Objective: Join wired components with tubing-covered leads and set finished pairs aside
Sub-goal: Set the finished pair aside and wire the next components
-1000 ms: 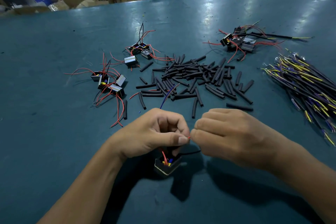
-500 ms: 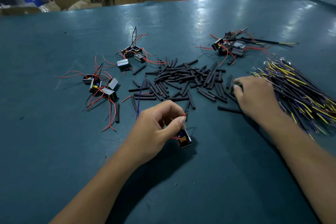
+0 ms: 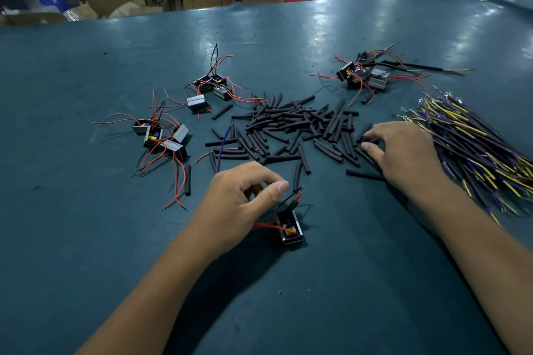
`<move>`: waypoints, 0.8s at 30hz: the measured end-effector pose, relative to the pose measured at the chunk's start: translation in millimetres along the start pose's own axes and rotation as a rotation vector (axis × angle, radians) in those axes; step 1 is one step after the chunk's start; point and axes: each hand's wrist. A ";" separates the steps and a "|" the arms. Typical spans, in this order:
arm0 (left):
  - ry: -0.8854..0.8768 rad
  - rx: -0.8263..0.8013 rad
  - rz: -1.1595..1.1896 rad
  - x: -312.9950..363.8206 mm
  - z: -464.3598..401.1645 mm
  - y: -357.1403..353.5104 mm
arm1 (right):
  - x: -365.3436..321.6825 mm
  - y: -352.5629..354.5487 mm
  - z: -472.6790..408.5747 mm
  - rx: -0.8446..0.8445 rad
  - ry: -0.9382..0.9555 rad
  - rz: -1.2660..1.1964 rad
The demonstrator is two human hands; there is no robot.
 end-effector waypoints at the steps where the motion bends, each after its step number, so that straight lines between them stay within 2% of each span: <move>1: 0.031 0.043 -0.015 -0.5 -0.1 -1.3 | -0.1 1.1 -0.5 -0.015 -0.018 0.003; 5: 0.069 0.088 -0.146 -4.2 -0.4 -8.4 | -6.6 6.6 0.6 -0.050 -0.073 -0.069; 10: 0.097 -0.127 -0.309 1.5 -5.5 -10.6 | -15.5 24.5 7.8 0.028 -0.022 -0.355; 12: 0.114 -0.166 -0.306 -0.7 -5.8 -10.7 | -25.6 32.5 13.2 0.030 0.034 -0.477; 15: 0.121 -0.206 -0.176 -4.1 -5.4 -9.2 | -41.7 34.6 22.6 -0.109 0.097 -0.622; 18: 0.150 -0.194 -0.017 -6.3 -4.9 -9.0 | -47.1 34.0 26.4 -0.247 0.115 -0.667; 22: 0.141 -0.131 0.053 -6.2 -2.8 -12.2 | -53.2 34.9 30.7 -0.439 0.064 -0.901; 24: 0.137 -0.101 0.069 -6.9 -1.9 -13.1 | -57.2 34.2 34.4 -0.494 0.095 -0.942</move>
Point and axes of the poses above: each hand's wrist, its own z-axis away from the middle knuckle, its own y-axis out of the back of the hand, x = y × z, and after that the axes turned 3 degrees about -y, right-handed
